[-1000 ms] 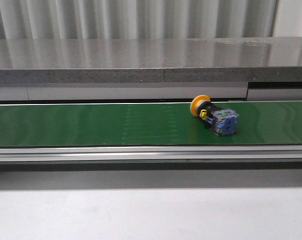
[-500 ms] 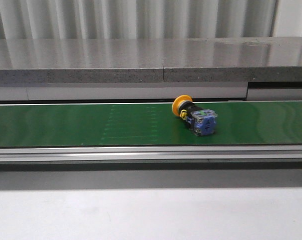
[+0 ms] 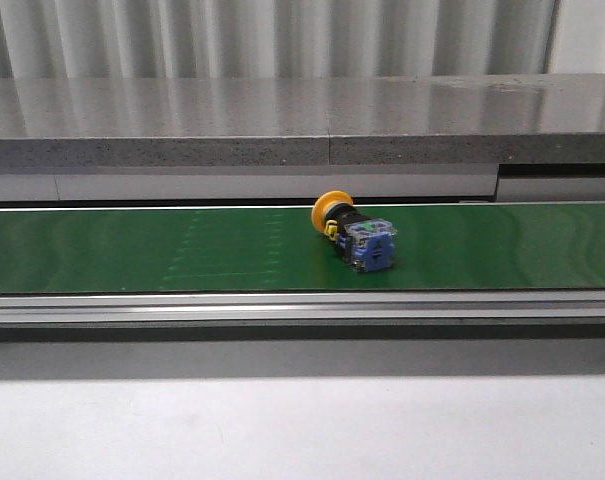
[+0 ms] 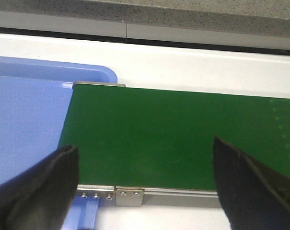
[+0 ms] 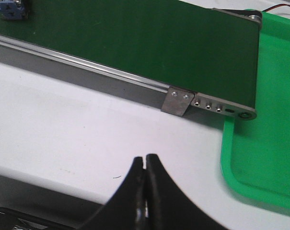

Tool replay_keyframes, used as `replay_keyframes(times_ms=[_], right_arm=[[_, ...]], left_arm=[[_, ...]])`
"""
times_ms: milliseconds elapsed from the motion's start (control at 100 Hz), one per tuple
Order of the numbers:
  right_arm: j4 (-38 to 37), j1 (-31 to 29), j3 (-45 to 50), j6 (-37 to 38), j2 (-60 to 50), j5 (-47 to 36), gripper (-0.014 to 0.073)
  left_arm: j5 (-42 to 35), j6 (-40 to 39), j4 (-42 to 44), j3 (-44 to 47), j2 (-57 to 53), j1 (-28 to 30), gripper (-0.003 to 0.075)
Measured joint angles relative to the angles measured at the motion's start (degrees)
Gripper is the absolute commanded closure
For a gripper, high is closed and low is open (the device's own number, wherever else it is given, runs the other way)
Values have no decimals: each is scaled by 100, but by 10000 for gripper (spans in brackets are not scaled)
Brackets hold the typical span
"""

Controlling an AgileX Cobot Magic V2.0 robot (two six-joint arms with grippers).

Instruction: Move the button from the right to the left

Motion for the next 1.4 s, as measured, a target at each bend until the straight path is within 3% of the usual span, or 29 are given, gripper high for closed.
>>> replay_keyframes(times_ms=[270,580,910,1400], right_arm=[[0,0,0,0,0,0,660],[0,0,0,0,0,0,660],[0,0,0,0,0,4,660],[0,0,0,0,0,4,660]], left_arm=[[545,-120,-8,-1084,1407,-776,155],[1954,-1002,-8,-2759,3454,-1379,155],[2952,-1431,13,-4313,5041,-2080,155],[3169,-2133,-8,-5345,6125,-3049,155]])
